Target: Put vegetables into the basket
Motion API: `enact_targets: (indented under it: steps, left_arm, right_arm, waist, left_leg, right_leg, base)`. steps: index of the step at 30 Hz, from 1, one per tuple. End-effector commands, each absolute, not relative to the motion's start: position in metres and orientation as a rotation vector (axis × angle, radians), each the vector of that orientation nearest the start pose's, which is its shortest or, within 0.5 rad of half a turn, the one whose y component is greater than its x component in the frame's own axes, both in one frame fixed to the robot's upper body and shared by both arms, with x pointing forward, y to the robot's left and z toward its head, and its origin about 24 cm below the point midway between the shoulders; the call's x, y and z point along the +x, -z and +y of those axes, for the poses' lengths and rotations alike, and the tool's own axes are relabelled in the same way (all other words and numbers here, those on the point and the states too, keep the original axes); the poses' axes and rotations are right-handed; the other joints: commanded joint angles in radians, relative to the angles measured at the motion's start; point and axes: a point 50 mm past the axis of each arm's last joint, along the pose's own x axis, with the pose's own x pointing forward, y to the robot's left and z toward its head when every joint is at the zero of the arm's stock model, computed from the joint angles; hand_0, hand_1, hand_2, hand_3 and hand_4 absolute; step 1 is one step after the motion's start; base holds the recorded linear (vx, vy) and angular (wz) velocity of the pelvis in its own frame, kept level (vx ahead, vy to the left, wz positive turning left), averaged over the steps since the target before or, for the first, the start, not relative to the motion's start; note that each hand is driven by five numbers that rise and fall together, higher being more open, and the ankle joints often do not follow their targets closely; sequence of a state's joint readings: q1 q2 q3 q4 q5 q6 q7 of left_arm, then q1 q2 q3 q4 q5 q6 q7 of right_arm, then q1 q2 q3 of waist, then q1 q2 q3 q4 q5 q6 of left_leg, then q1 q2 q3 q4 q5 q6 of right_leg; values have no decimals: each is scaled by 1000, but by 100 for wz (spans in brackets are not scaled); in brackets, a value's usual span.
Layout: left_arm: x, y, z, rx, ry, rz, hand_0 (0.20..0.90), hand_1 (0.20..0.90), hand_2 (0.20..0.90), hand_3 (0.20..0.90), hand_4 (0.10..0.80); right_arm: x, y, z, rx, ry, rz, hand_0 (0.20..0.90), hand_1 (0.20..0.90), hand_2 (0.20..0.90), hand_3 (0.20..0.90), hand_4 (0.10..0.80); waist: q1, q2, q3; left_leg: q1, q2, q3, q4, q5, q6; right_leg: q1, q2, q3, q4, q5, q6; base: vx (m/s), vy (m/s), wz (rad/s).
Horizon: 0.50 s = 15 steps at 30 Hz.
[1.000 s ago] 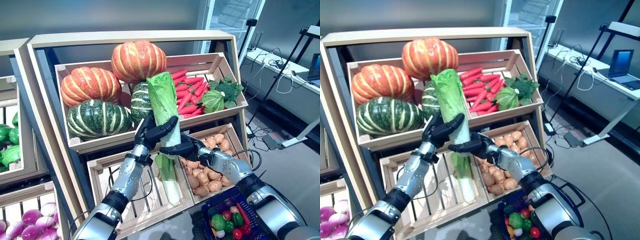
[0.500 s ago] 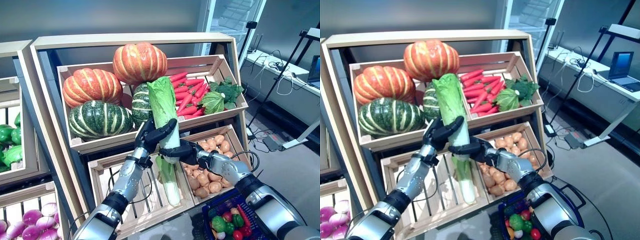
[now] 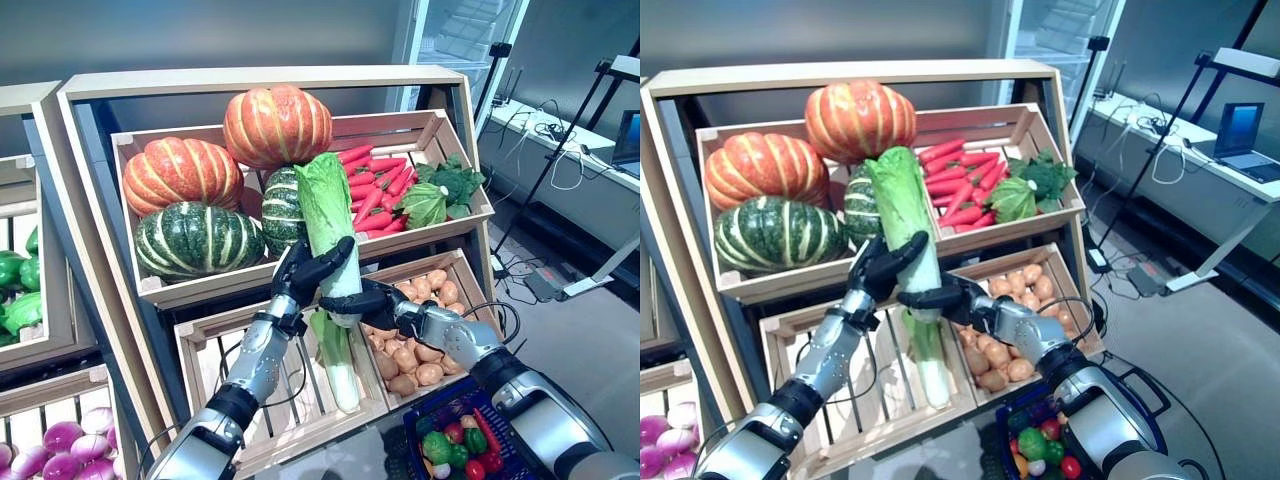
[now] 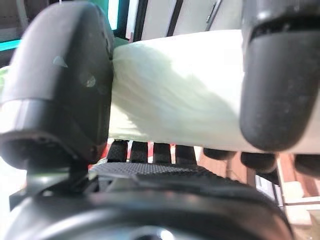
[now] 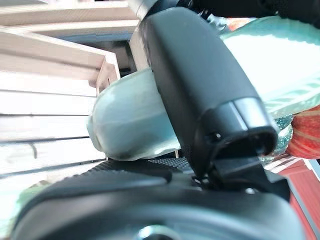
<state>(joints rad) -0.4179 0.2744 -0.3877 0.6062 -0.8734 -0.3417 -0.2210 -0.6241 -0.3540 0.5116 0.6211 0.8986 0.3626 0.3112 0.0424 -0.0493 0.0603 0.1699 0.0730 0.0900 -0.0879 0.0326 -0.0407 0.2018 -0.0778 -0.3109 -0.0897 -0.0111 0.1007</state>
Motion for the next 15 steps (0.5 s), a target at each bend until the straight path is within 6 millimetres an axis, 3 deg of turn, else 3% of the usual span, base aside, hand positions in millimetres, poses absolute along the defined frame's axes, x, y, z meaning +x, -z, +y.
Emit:
enact_targets:
  steps: [1,9,15]
  left_arm:
    - [324,-71,113,-274,534,-169,900,900,900,900,800]
    - [318,-59,178,-179,340,-144,900,900,900,900,800]
    - [309,-56,217,-120,227,-137,900,900,900,900,800]
  right_arm:
    - [375,-95,-144,259,-485,260,300,300,300,300,400]
    - [340,-52,-207,258,-329,274,300,300,300,300,400]
    - [315,-36,-243,302,-183,244,300,300,300,300,400]
  waist:
    - [9,1,-89]
    - [-15,9,-70]
    - [-37,15,-53]
  left_leg:
    - [3,-45,37,1,-151,38]
    - [3,-40,63,1,-150,39]
    - [3,-35,84,1,-152,39]
  right_leg:
    - [-22,9,20,2,-55,-34]
    - [-32,12,46,2,-46,-28]
    - [-39,15,63,2,-45,-26]
  base:
    - [0,0,0]
    - [-4,-4,-9]
    - [-6,-8,-14]
